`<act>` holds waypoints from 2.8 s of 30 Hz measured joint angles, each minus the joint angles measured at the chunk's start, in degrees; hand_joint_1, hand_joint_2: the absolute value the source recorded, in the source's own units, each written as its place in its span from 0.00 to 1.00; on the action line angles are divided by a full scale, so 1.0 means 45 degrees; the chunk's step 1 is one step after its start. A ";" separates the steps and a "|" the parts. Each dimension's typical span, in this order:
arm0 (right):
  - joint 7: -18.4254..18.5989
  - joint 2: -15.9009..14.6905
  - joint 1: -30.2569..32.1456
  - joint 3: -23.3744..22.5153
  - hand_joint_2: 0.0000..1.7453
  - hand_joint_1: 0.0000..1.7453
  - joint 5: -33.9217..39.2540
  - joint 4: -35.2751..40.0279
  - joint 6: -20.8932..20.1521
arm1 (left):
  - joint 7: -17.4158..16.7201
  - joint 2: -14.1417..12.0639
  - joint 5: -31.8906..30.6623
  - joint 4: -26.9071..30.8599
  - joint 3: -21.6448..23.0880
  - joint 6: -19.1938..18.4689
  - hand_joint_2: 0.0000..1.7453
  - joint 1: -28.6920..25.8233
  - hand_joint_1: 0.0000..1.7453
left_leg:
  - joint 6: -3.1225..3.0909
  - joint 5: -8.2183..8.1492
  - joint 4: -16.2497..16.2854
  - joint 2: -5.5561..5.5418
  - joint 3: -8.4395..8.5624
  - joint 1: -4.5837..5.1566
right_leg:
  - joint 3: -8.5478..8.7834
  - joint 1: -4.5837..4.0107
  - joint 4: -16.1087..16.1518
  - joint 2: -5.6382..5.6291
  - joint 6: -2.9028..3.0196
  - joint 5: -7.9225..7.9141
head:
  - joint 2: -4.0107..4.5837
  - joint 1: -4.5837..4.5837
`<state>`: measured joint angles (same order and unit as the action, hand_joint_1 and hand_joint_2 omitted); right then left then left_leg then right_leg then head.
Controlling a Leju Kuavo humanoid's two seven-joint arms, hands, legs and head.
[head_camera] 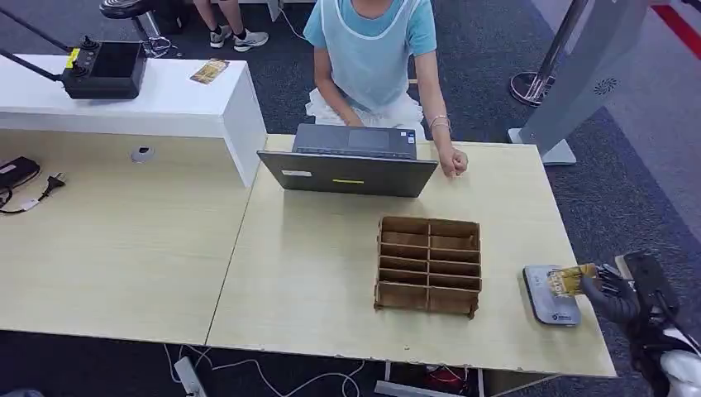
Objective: Pass the card to the sensor for recognition and then transmit it.
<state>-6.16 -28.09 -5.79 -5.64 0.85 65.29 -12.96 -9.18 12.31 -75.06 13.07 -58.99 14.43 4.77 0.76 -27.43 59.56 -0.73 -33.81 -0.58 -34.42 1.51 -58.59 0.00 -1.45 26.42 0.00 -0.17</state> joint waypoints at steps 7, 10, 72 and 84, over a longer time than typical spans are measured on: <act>0.0092 0.0073 0.0137 0.0015 1.00 1.00 -0.0374 -0.0019 0.0039 | 0.0000 0.0000 -0.0014 0.0000 0.0000 0.0000 0.00 0.0000 0.00 | 0.0000 0.0000 0.0000 0.0001 0.0000 0.0000 | 0.0000 0.0000 0.0000 0.0000 0.0000 0.0000 | 0.0000 0.0000; 0.0248 0.0107 0.0166 0.0073 1.00 1.00 -0.0646 -0.0083 0.0156 | 0.0000 0.0000 -0.0029 0.0000 0.0000 0.0000 0.00 0.0000 0.00 | 0.0000 0.0000 0.0000 0.0001 -0.0001 0.0000 | 0.0000 0.0000 0.0000 0.0000 0.0000 0.0000 | 0.0000 0.0000; 0.0151 -0.0500 -0.1327 0.0452 1.00 1.00 -0.1001 0.1996 -0.0077 | 0.0015 -0.0005 0.0112 0.0000 0.0000 -0.0029 0.00 0.0000 0.00 | 0.0000 0.0001 0.0000 0.0005 -0.0002 0.0001 | 0.0002 0.0002 -0.0001 -0.0005 0.0000 -0.0001 | 0.0000 0.0000; 0.0252 -0.0700 -0.4714 0.2175 1.00 1.00 -0.2544 0.2366 0.0655 | 0.0024 0.0000 -0.0005 0.0004 0.0000 -0.0175 0.00 0.0008 0.00 | 0.0002 0.0011 0.0000 0.0014 -0.0001 0.0000 | 0.0001 0.0001 -0.0009 -0.0016 0.0009 -0.0010 | 0.0000 0.0000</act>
<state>-5.03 -31.23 -27.00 4.15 -10.60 75.93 -10.01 -9.07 12.31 -75.08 13.09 -58.99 13.64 4.80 0.76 -27.38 59.56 -0.67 -33.82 -0.58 -34.41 1.52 -58.63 -0.07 -1.41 26.37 0.00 -0.17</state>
